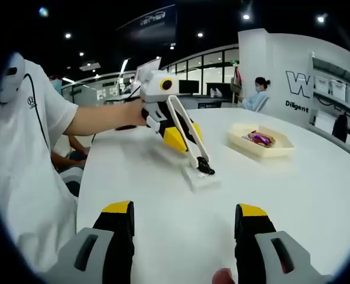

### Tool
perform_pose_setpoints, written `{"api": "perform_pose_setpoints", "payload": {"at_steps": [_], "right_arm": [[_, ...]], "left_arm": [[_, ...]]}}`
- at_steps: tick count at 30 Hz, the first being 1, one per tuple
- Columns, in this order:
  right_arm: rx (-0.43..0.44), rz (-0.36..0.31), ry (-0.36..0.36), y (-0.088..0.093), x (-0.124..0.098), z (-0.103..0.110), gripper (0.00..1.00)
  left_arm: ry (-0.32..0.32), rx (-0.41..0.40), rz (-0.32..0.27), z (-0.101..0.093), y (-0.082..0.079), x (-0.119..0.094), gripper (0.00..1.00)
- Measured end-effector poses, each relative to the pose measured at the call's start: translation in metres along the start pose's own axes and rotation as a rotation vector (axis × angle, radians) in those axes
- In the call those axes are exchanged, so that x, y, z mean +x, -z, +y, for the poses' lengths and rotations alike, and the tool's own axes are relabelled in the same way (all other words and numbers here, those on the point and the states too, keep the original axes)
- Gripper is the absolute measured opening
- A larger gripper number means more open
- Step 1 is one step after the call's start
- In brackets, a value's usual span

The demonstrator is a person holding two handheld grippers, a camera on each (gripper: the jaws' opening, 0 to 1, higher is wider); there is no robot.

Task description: Place the target food into the container with the food tongs after gripping and lifting it, then release it inside without dropping or visibly crushing the food.

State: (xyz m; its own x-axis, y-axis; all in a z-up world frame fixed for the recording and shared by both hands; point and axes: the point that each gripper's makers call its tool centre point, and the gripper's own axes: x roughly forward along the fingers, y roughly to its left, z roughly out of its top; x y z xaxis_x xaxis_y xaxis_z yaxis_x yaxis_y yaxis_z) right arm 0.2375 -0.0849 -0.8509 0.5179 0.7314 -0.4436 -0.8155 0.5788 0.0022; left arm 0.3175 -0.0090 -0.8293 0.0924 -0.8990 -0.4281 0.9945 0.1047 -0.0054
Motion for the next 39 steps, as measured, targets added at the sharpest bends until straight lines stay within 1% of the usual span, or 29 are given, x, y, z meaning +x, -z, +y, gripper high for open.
{"api": "perform_pose_setpoints", "payload": {"at_steps": [11, 15, 22, 32, 39], "right_arm": [[0.001, -0.005, 0.002, 0.0, -0.001, -0.001, 0.66], [0.003, -0.007, 0.002, 0.0, -0.002, -0.001, 0.66], [0.007, -0.01, 0.004, 0.001, -0.003, -0.002, 0.66], [0.011, -0.01, 0.004, 0.002, -0.003, -0.005, 0.66], [0.006, -0.012, 0.006, -0.001, -0.005, -0.006, 0.66]], "left_arm": [[-0.05, 0.022, -0.029, 0.015, -0.022, -0.018, 0.16], [-0.076, 0.033, -0.048, 0.026, -0.033, -0.025, 0.16], [-0.105, 0.038, -0.046, 0.044, -0.04, -0.028, 0.15], [-0.128, 0.042, -0.056, 0.064, -0.052, -0.031, 0.15], [-0.167, 0.038, -0.069, 0.093, -0.066, -0.032, 0.15]]}}
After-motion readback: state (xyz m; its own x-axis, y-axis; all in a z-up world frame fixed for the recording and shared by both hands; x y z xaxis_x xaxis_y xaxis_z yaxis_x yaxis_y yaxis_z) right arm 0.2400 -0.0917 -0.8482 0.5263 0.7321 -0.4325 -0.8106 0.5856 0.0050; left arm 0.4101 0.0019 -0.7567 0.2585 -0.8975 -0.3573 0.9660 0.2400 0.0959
